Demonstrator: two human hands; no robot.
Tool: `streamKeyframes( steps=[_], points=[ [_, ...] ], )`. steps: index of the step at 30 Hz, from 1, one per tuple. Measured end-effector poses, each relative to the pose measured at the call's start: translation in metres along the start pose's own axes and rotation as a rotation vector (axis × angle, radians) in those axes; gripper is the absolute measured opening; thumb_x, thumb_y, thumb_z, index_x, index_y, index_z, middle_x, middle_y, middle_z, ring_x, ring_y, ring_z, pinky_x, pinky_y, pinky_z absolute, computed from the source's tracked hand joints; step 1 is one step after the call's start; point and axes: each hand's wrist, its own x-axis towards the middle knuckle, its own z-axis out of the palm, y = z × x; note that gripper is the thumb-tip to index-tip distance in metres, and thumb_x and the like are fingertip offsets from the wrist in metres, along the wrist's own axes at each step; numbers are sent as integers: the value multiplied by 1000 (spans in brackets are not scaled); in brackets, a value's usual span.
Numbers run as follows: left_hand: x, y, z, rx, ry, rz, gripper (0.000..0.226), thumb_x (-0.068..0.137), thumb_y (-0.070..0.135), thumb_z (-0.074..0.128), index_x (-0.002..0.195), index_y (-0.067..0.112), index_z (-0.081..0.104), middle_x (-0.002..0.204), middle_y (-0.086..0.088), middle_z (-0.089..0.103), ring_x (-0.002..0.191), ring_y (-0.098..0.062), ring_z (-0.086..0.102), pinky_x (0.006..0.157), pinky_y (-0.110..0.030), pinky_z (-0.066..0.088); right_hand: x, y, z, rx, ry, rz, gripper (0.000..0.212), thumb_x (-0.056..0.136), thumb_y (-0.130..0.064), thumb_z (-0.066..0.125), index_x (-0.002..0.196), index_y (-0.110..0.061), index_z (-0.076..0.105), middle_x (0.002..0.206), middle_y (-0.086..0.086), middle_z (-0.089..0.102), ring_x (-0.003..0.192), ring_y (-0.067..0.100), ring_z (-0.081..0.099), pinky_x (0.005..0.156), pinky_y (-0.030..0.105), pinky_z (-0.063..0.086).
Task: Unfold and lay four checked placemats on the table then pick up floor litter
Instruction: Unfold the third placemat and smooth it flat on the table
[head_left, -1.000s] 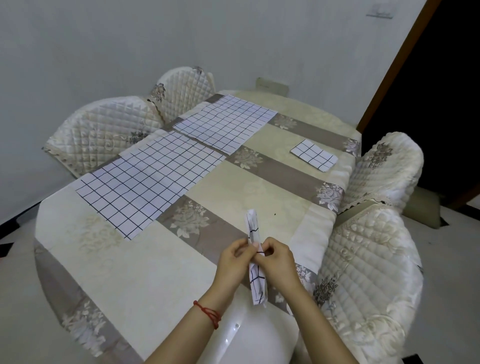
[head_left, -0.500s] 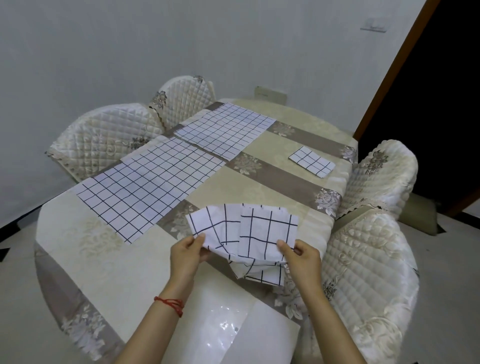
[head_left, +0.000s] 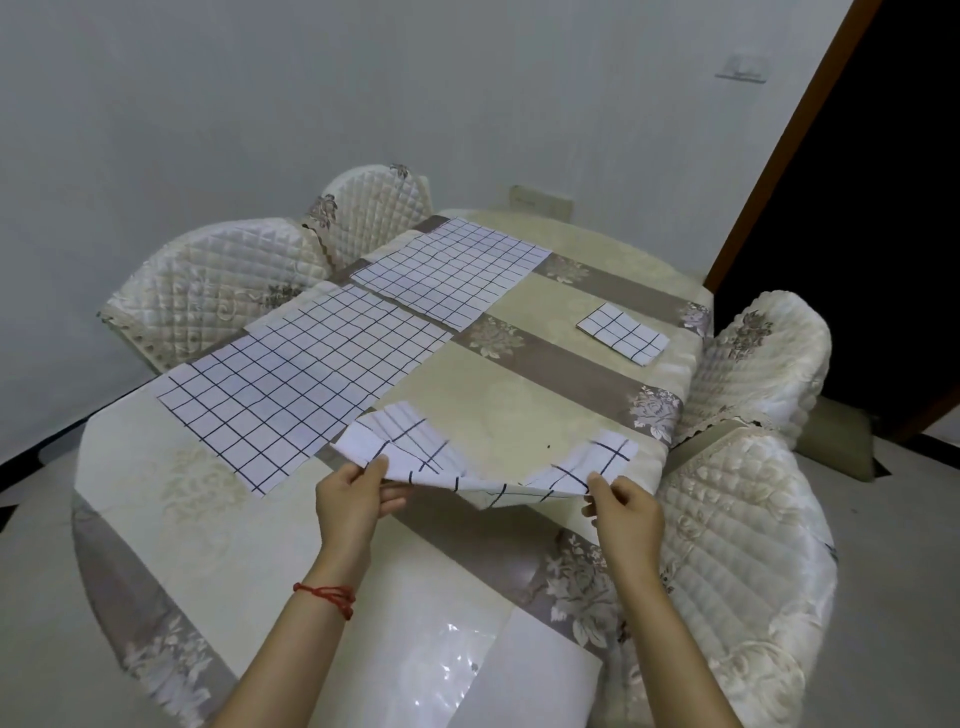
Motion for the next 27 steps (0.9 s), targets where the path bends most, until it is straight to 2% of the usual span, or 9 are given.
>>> streamKeyframes(
  steps=[5,8,10,12,16,18,21,24,27],
  points=[
    [-1,2,1,-13,34,-30,20,88,11,54,101,-3,59,89,-19,67,71,-26,67,50,-21,57,2,-11,0,106,39,19,31,85,-17,57,56,-8,59,61,11,66,64,30,62,71,39,50],
    [-6,0,5,137,121,33,51,86,13,58,132,7,37,130,-15,49,114,-31,52,86,-34,49,4,-19,3,127,29,-17,31,85,-17,58,56,-8,59,63,17,67,68,34,65,73,45,51],
    [-12,0,8,396,172,270,70,81,15,65,140,10,27,147,-14,29,134,-30,31,105,-39,31,5,-23,7,108,13,-44,30,84,-18,59,61,1,58,65,24,66,69,38,65,73,49,52],
    [-20,-2,16,529,22,559,70,74,24,72,134,13,38,144,-9,35,133,-26,33,110,-37,28,4,-28,11,105,1,-53,33,83,-19,60,63,7,55,62,23,66,65,30,69,73,49,52],
    [-42,-7,46,763,-443,758,71,63,58,58,126,24,51,138,10,40,131,-5,29,112,-31,20,-8,-42,22,88,-43,-78,35,81,-19,60,66,11,53,62,26,65,55,11,69,70,42,53],
    [-45,-6,62,765,-511,773,63,68,47,65,124,21,53,134,6,51,126,-7,42,110,-31,30,-15,-47,25,67,-53,-112,34,82,-18,61,64,9,52,57,18,66,52,11,66,62,33,49],
    [-44,3,75,706,-519,746,28,78,26,68,106,20,66,107,3,70,99,-11,63,86,-26,49,-23,-49,24,57,-78,-162,36,84,-22,62,54,-3,55,43,-2,53,50,10,50,52,23,39],
    [-38,16,75,671,-476,730,11,82,19,64,89,18,73,75,3,74,67,-5,61,61,-14,41,-27,-45,16,166,-135,-180,31,88,-28,58,60,-19,66,59,-5,67,61,4,58,61,16,45],
    [-30,34,69,575,-477,673,7,79,12,67,75,14,73,47,19,57,51,3,50,50,-8,32,-23,-25,8,273,-48,-85,26,90,-27,55,69,-23,68,73,-5,72,84,13,66,78,29,50]
  ],
)
